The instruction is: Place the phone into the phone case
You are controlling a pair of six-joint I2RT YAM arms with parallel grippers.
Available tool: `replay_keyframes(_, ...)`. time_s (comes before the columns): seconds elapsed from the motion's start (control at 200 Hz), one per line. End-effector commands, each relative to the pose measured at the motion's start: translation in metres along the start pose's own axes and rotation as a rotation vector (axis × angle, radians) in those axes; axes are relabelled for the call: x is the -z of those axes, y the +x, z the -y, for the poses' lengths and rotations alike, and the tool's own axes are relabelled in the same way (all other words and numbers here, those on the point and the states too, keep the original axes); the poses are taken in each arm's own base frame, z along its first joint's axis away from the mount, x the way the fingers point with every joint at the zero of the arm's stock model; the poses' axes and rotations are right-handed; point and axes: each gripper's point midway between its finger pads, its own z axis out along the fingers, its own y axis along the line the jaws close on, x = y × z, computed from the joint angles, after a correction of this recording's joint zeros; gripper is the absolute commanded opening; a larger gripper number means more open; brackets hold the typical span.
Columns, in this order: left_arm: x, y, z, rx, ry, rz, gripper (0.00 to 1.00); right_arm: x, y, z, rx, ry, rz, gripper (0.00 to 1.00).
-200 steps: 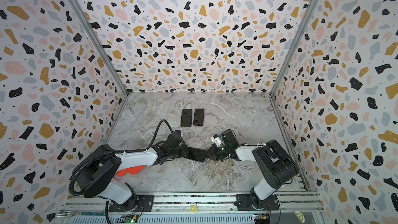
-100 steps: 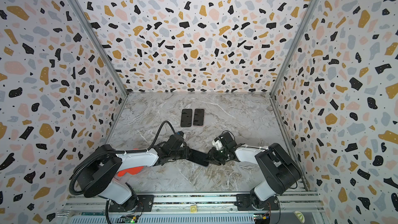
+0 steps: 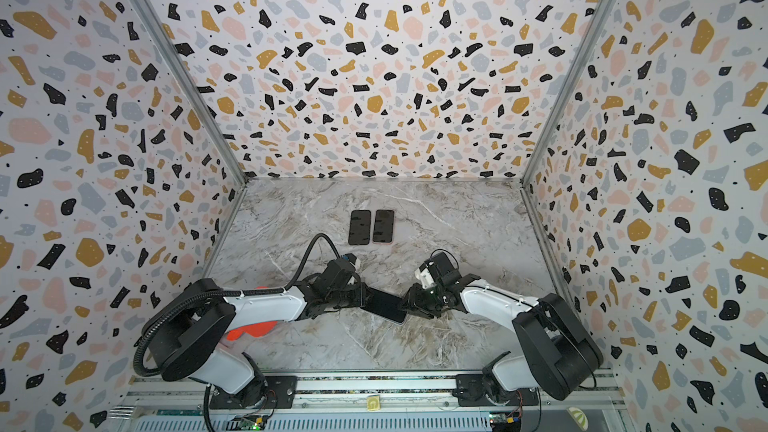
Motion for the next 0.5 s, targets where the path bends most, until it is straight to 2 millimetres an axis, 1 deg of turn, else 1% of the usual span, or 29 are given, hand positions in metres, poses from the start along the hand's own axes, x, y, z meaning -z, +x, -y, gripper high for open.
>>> replay_keyframes(0.0, 0.005, -0.002, 0.003, -0.016, 0.013, 0.015, 0.4, 0.014, -0.009, -0.006, 0.056, 0.026, 0.05, 0.42)
replay_keyframes(0.05, 0.011, -0.006, 0.003, -0.018, 0.009, 0.027, 0.4, 0.016, -0.011, -0.007, 0.081, 0.026, 0.062, 0.42)
replay_keyframes(0.16, 0.027, -0.013, 0.002, -0.036, -0.022, 0.059, 0.43, 0.024, -0.017, -0.015, 0.157, 0.002, 0.073, 0.42)
replay_keyframes(0.215, 0.034, -0.016, 0.001, -0.044, -0.034, 0.068, 0.45, 0.028, -0.021, -0.018, 0.2, 0.006, 0.086, 0.43)
replay_keyframes(0.265, 0.039, -0.014, 0.001, -0.049, -0.034, 0.061, 0.47, 0.032, -0.027, -0.021, 0.24, 0.022, 0.105, 0.43)
replay_keyframes(0.375, 0.041, 0.0, 0.007, -0.047, 0.02, 0.005, 0.51, 0.033, -0.041, -0.022, 0.321, 0.055, 0.149, 0.45)
replay_keyframes(0.441, 0.04, 0.012, 0.013, -0.043, 0.058, -0.036, 0.54, 0.029, -0.046, -0.02, 0.351, 0.073, 0.15, 0.46)
replay_keyframes(0.496, 0.041, 0.019, 0.018, -0.05, 0.08, -0.052, 0.56, 0.025, -0.05, -0.017, 0.367, 0.086, 0.143, 0.46)
